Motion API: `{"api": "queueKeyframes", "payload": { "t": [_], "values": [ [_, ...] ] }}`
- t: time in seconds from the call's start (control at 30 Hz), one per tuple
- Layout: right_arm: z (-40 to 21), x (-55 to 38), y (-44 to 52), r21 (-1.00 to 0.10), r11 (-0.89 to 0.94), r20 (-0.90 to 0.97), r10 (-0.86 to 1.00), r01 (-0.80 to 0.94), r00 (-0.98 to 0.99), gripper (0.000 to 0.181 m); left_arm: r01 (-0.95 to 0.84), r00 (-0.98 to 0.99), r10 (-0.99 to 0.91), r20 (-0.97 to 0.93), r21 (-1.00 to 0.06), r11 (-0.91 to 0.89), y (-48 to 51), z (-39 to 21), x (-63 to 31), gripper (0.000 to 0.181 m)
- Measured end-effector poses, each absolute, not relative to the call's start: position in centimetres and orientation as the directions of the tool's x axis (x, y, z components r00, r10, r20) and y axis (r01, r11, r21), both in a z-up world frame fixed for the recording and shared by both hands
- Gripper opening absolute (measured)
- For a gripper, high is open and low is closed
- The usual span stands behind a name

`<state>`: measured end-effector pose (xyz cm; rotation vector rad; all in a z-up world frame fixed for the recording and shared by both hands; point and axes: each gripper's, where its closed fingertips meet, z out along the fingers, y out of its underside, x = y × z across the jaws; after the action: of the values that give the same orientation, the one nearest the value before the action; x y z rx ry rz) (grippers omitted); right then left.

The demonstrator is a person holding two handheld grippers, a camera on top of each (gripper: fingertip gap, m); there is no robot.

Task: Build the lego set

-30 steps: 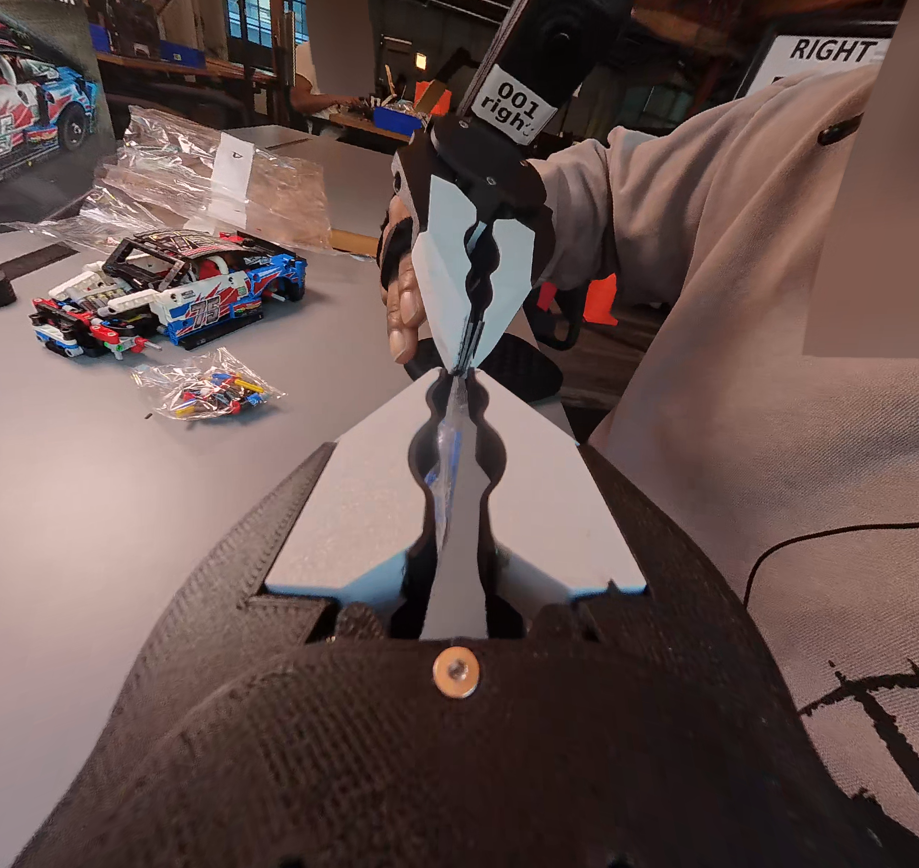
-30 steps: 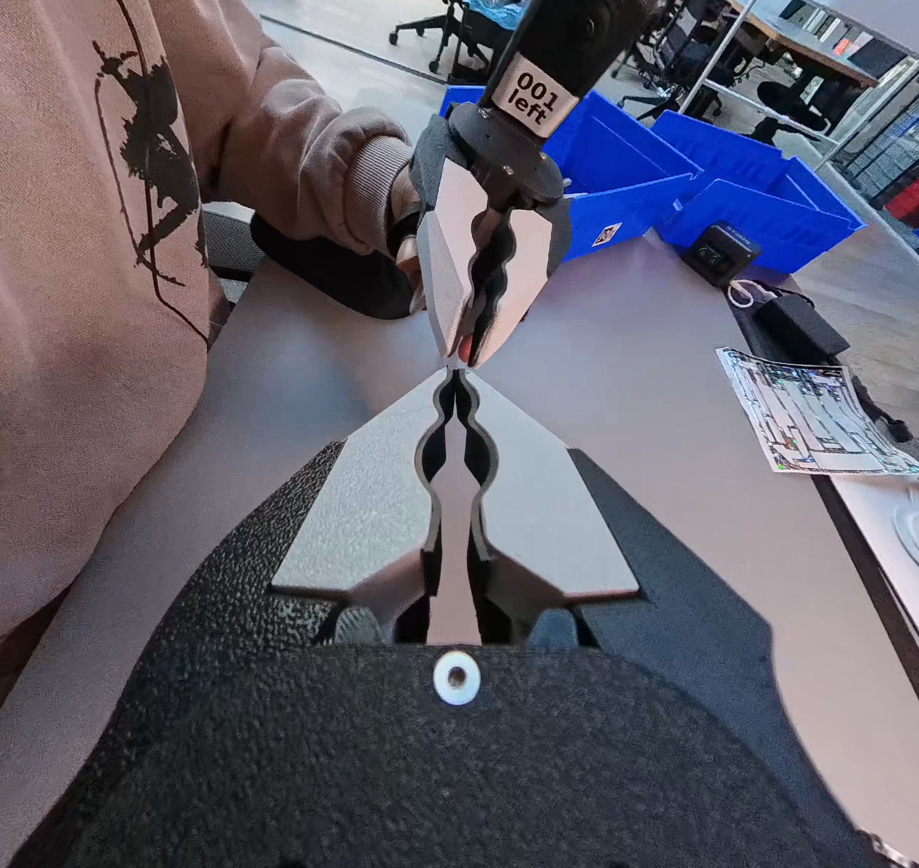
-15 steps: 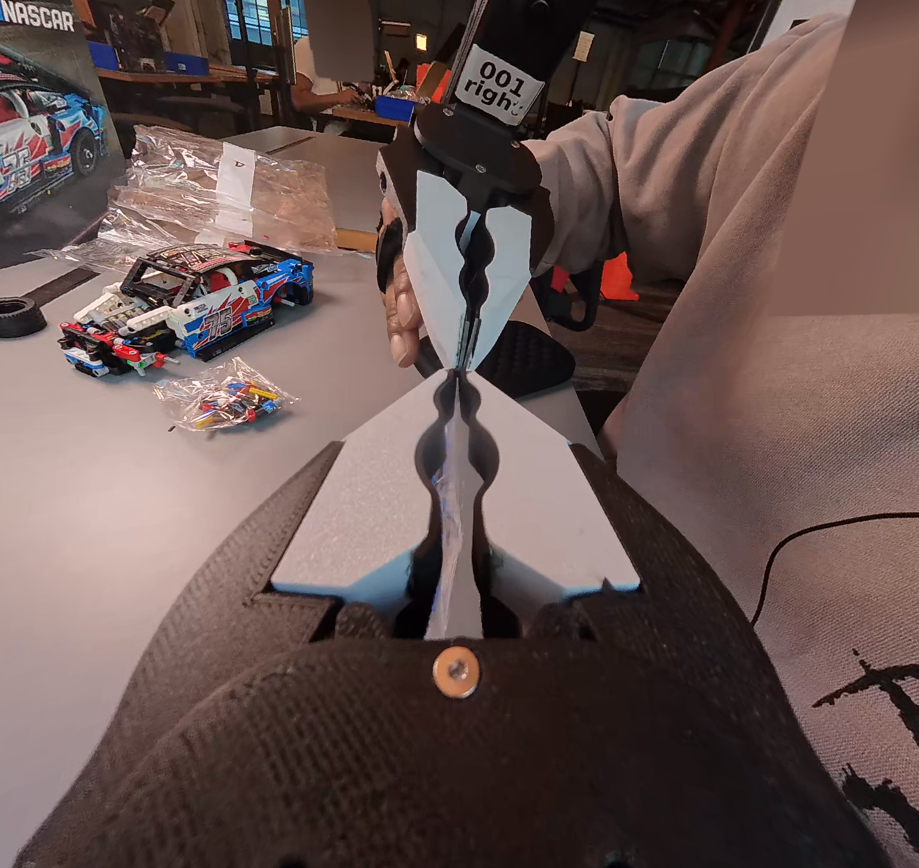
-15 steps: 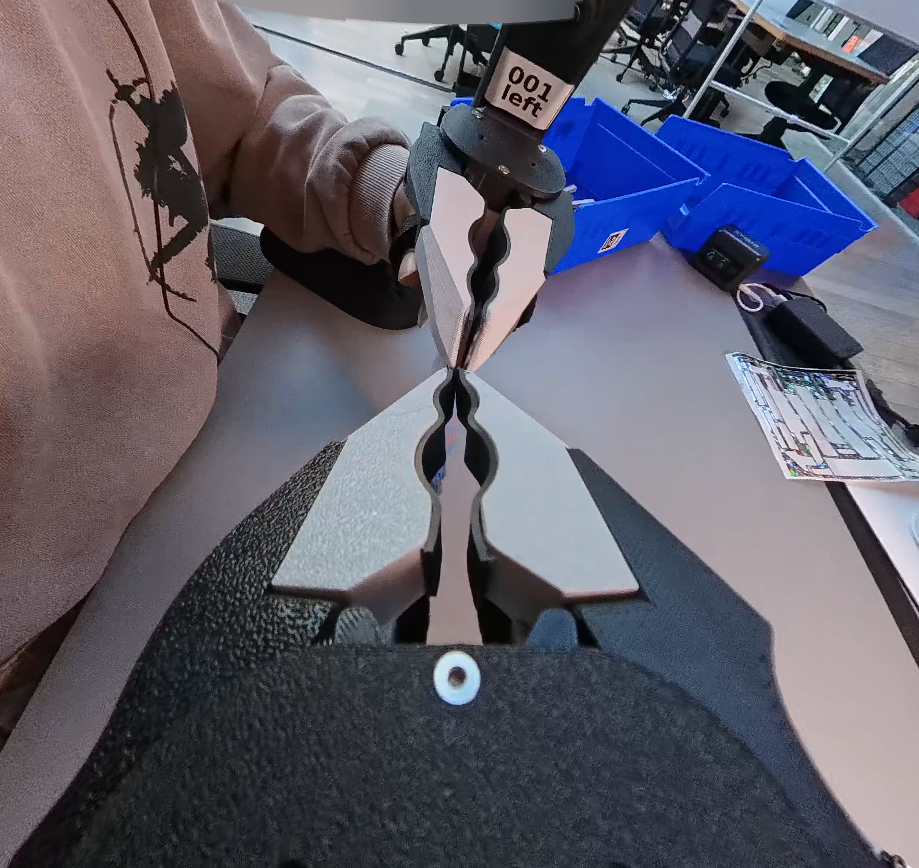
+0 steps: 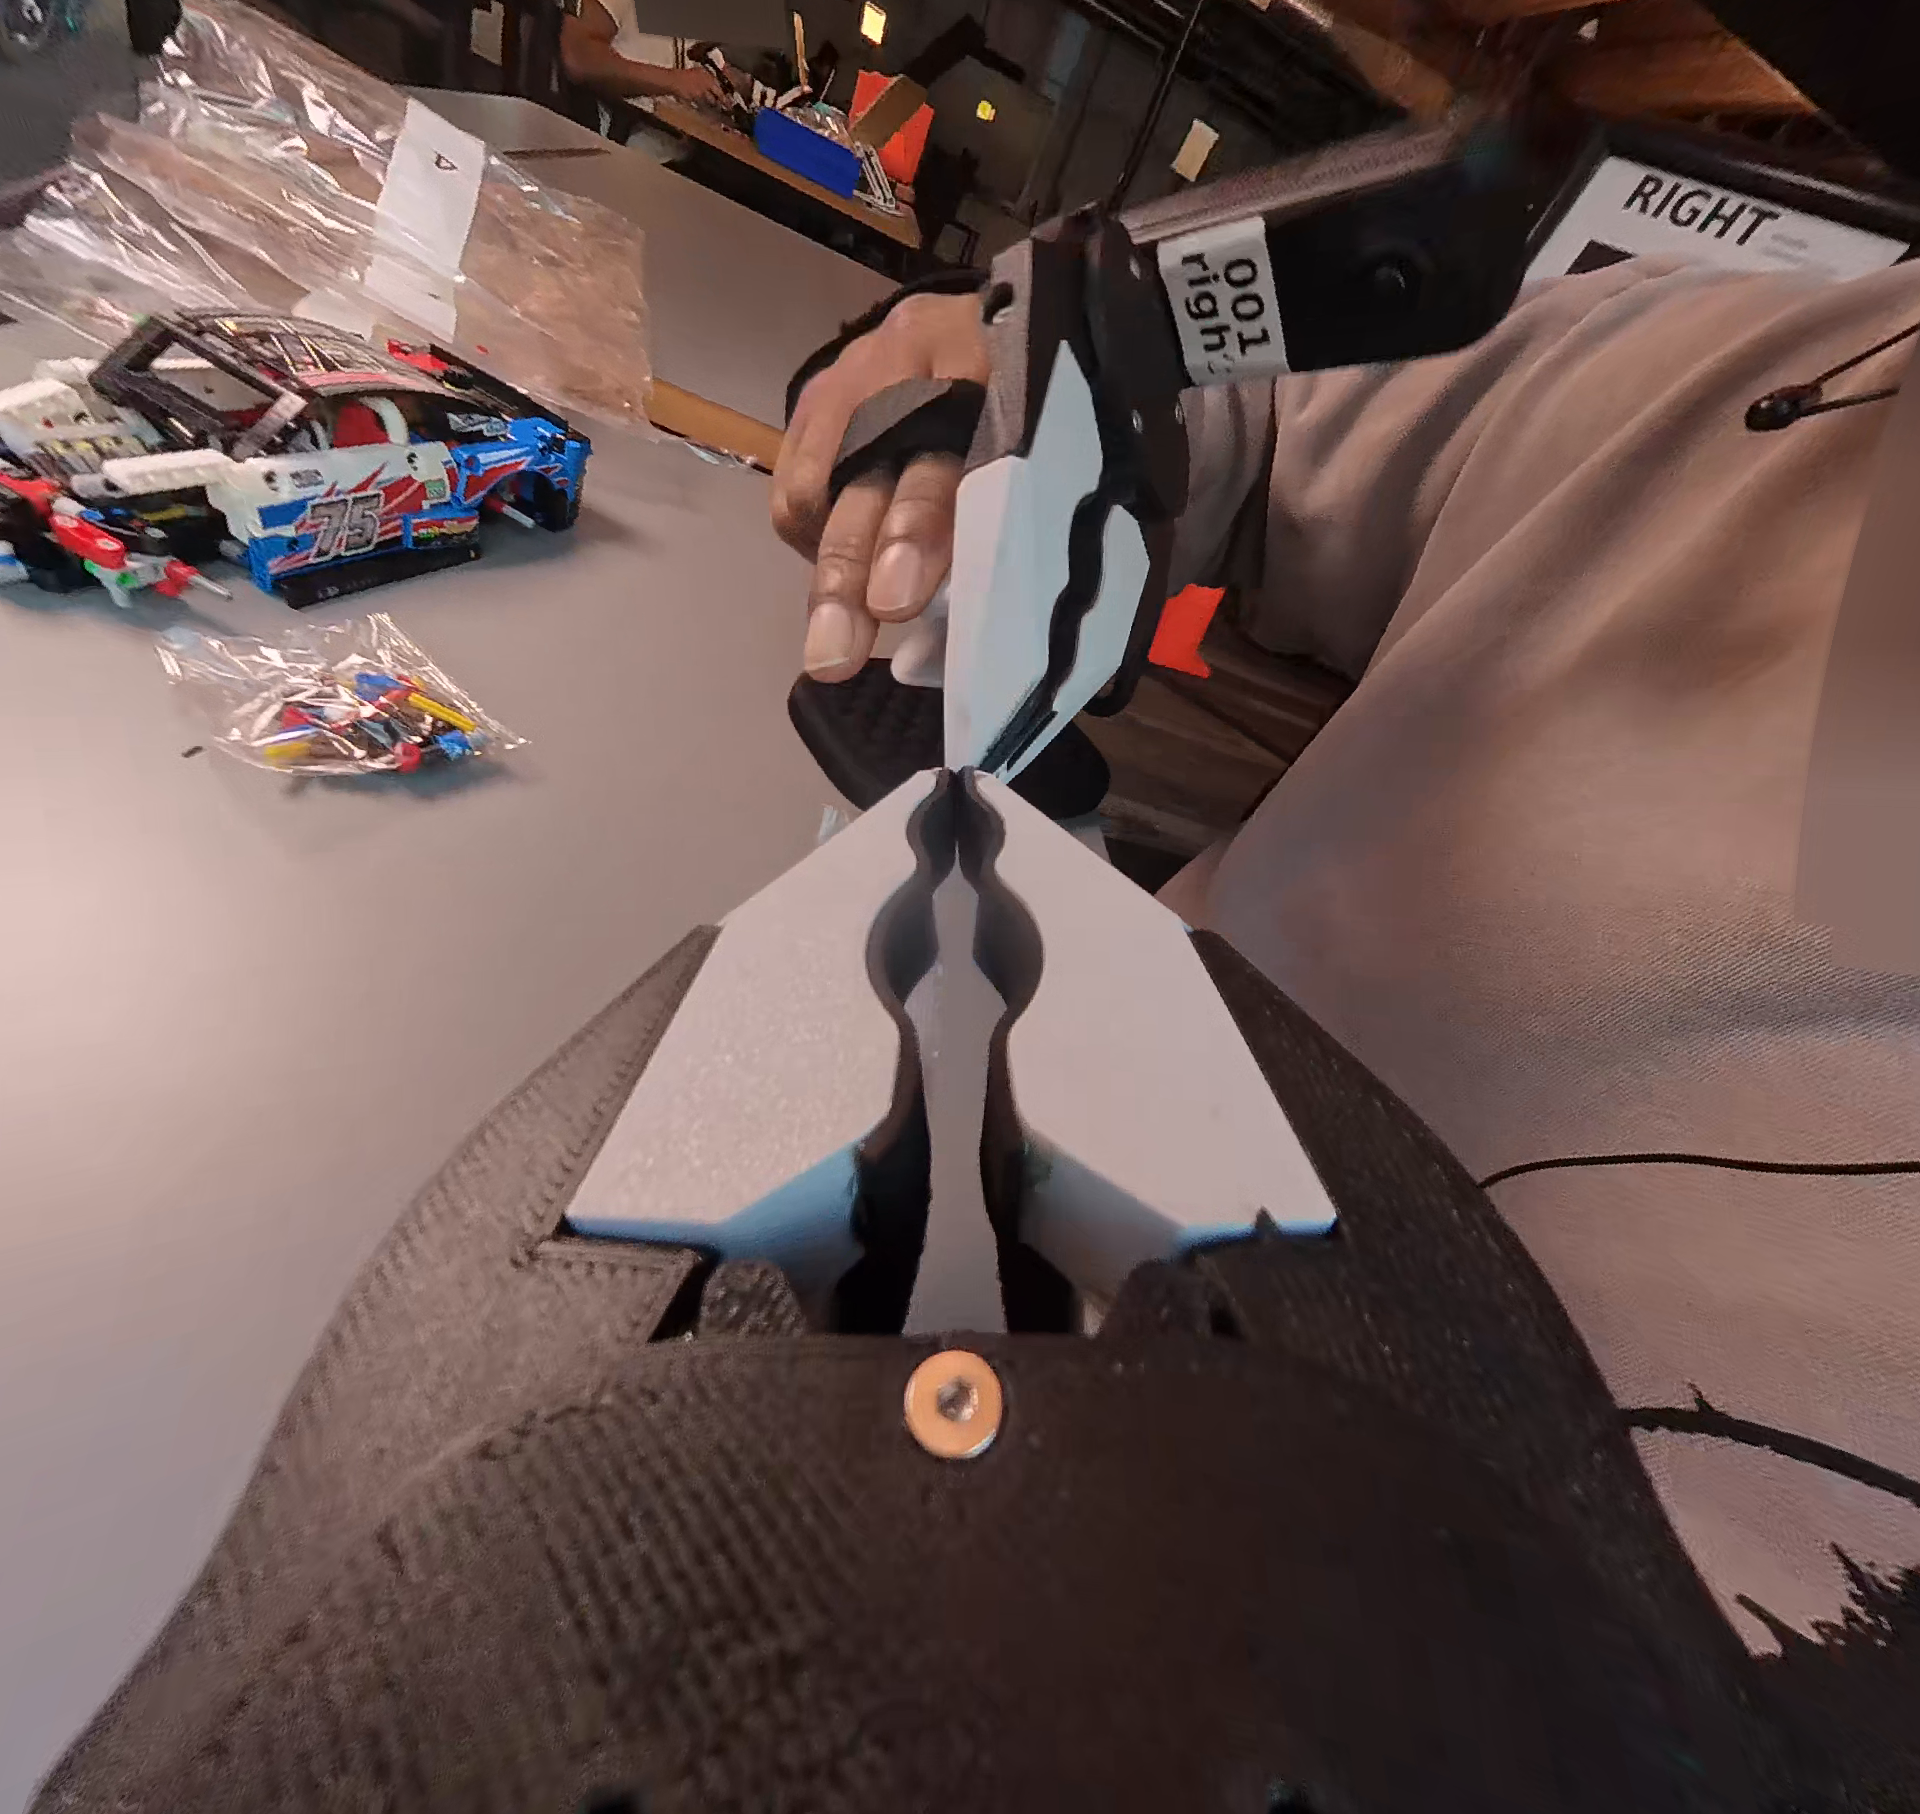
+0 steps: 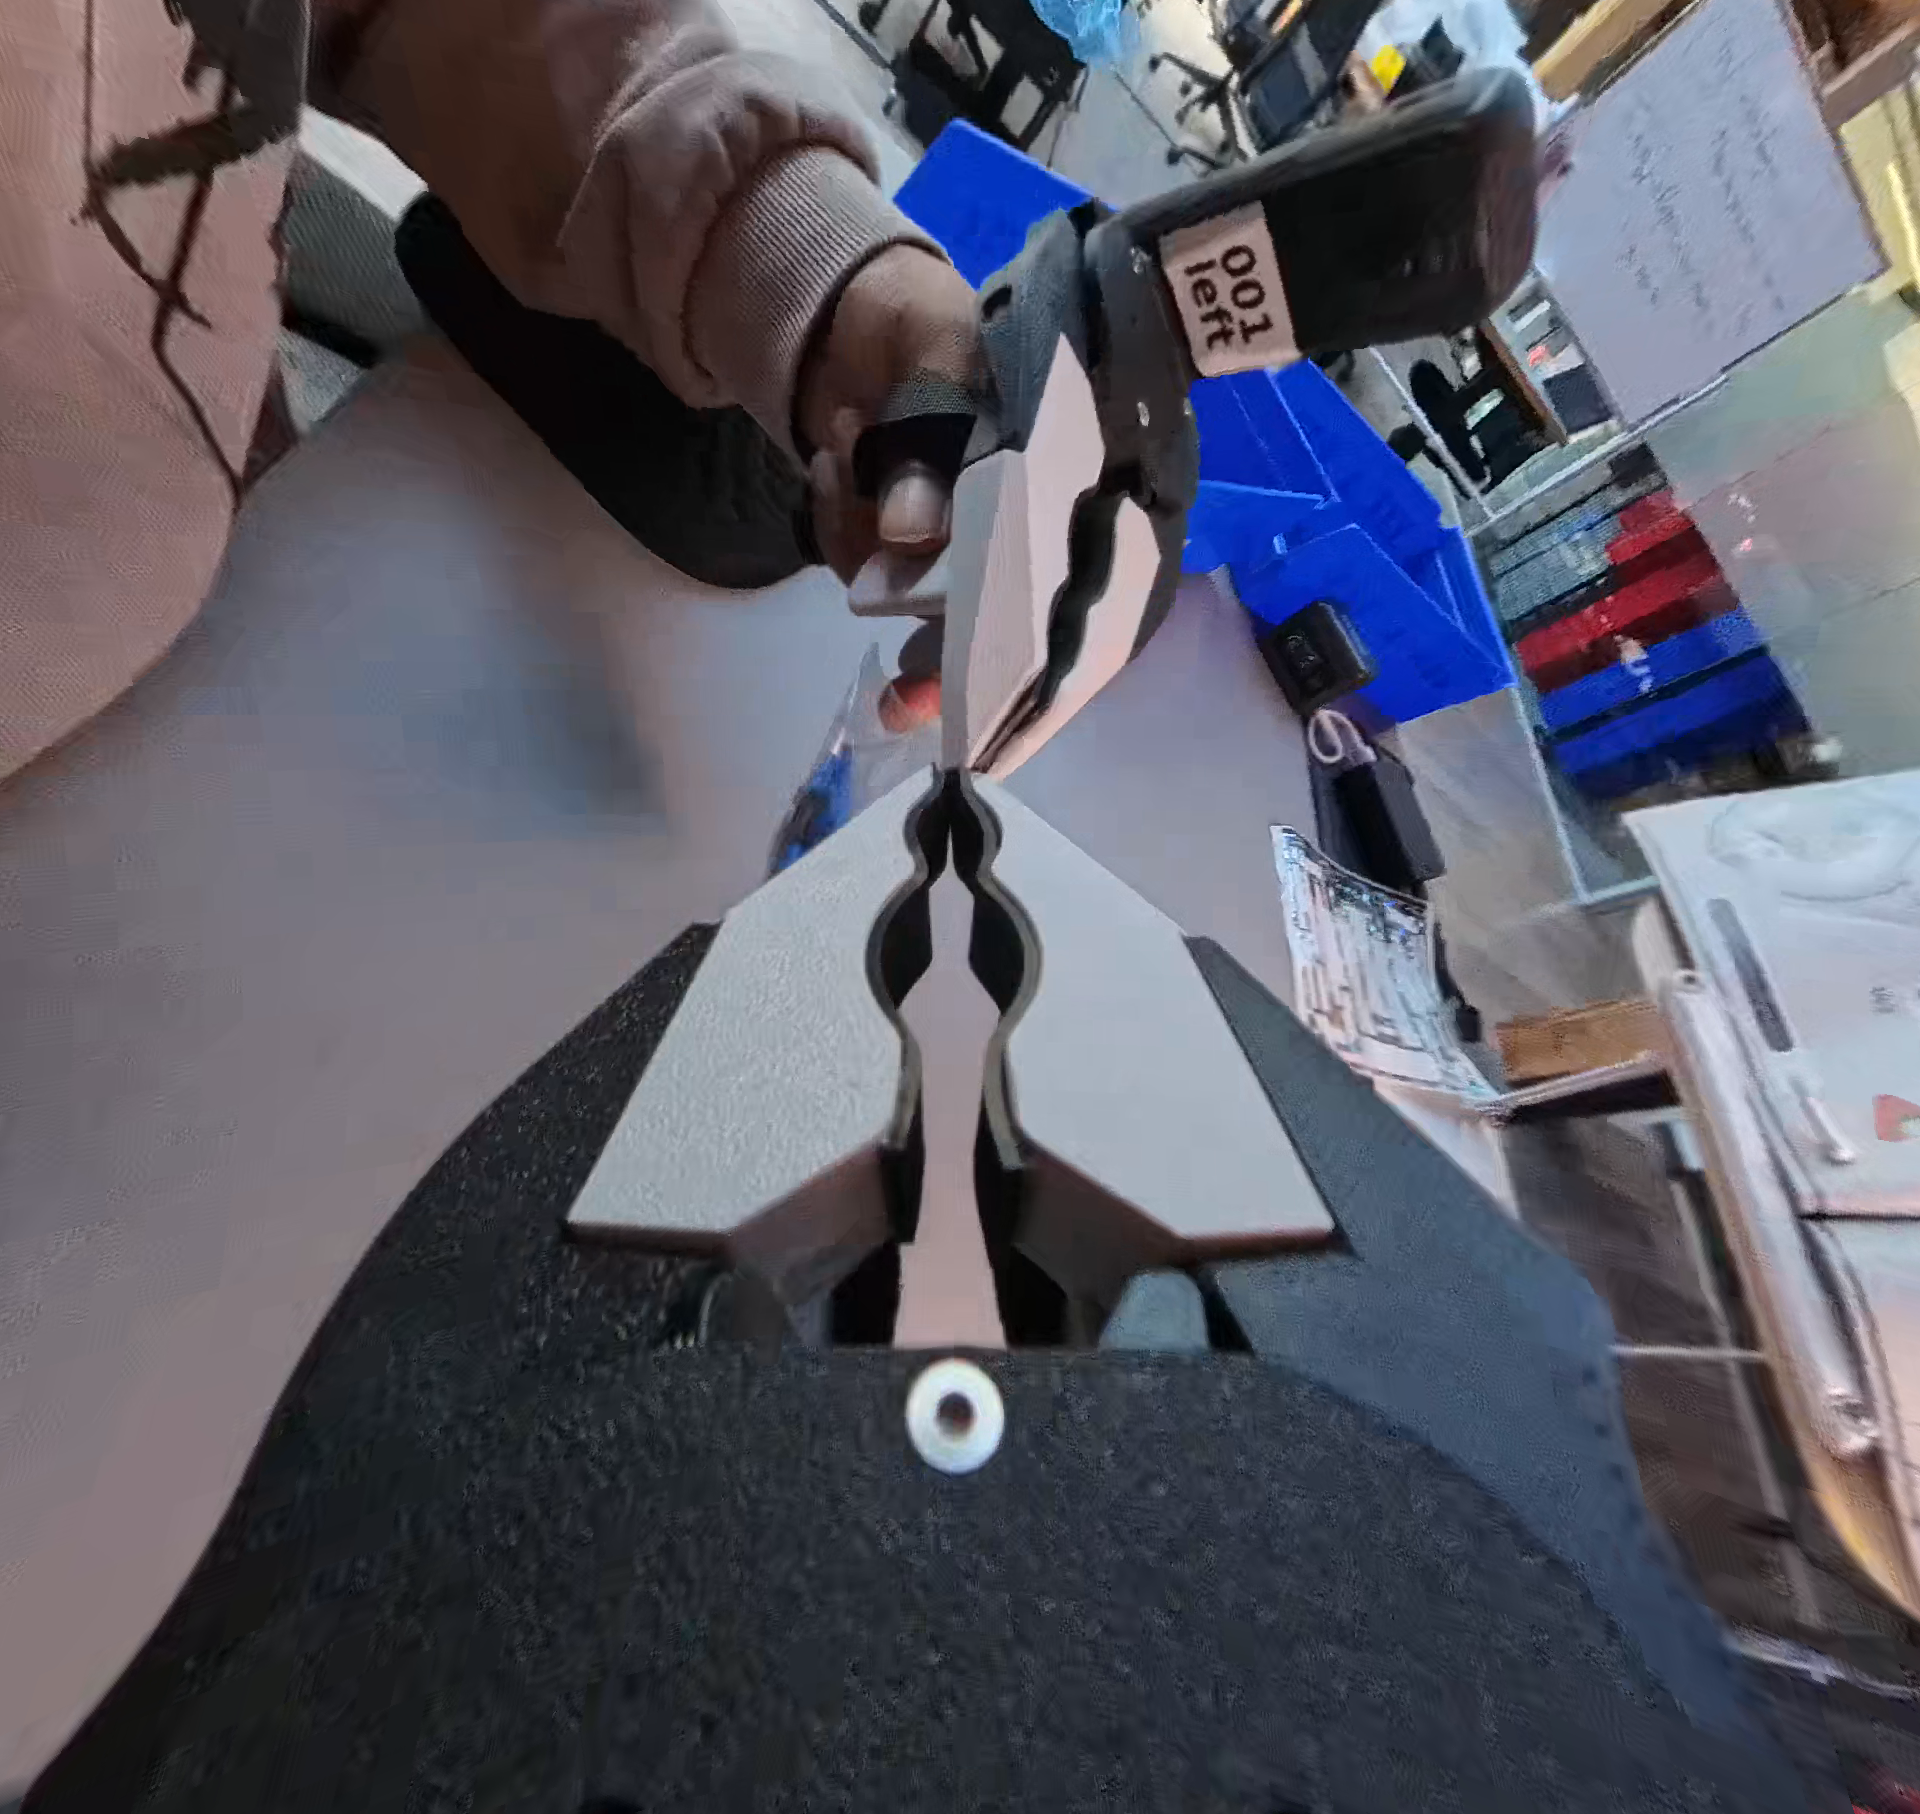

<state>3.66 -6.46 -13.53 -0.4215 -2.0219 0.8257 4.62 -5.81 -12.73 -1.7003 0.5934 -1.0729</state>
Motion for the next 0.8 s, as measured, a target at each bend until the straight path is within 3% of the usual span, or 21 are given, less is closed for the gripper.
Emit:
{"api": "queueKeyframes", "payload": {
  "t": [0.2,0.37,0.4,0.47,0.6,0.8],
  "values": [
    [-14.5,4.4,-7.1,-0.29,0.937,0.872,0.175,-0.193,-0.457,0.0,0.215,0.404,-0.734,0.545,-0.837,-0.503,-5.7,-13.6,3.0,0.0],
    [-14.2,4.1,-6.2,-0.466,0.878,0.783,0.351,-0.11,-0.514,0.0,0.101,0.479,-0.796,0.37,-0.924,-0.369,-6.2,-13.3,4.4,0.002],
    [-14.1,4.1,-6.3,-0.493,0.864,0.766,0.374,-0.105,-0.522,0.0,0.078,0.513,-0.797,0.318,-0.942,-0.326,-6.0,-13.2,4.2,0.014],
    [-14.1,4.0,-6.6,-0.535,0.84,0.735,0.408,-0.093,-0.541,0.0,0.008,0.55,-0.804,0.225,-0.964,-0.265,-5.9,-13.1,4.3,0.02],
    [-14.1,3.9,-6.9,-0.585,0.808,0.692,0.447,-0.077,-0.567,0.0,-0.115,0.552,-0.826,0.111,-0.971,-0.208,-6.2,-13.6,5.2,0.011],
    [-13.9,4.2,-7.1,-0.628,0.776,0.651,0.477,-0.066,-0.59,0.0,-0.101,0.516,-0.847,0.132,-0.972,-0.213,-6.8,-13.3,5.6,0.004]
  ]
}}
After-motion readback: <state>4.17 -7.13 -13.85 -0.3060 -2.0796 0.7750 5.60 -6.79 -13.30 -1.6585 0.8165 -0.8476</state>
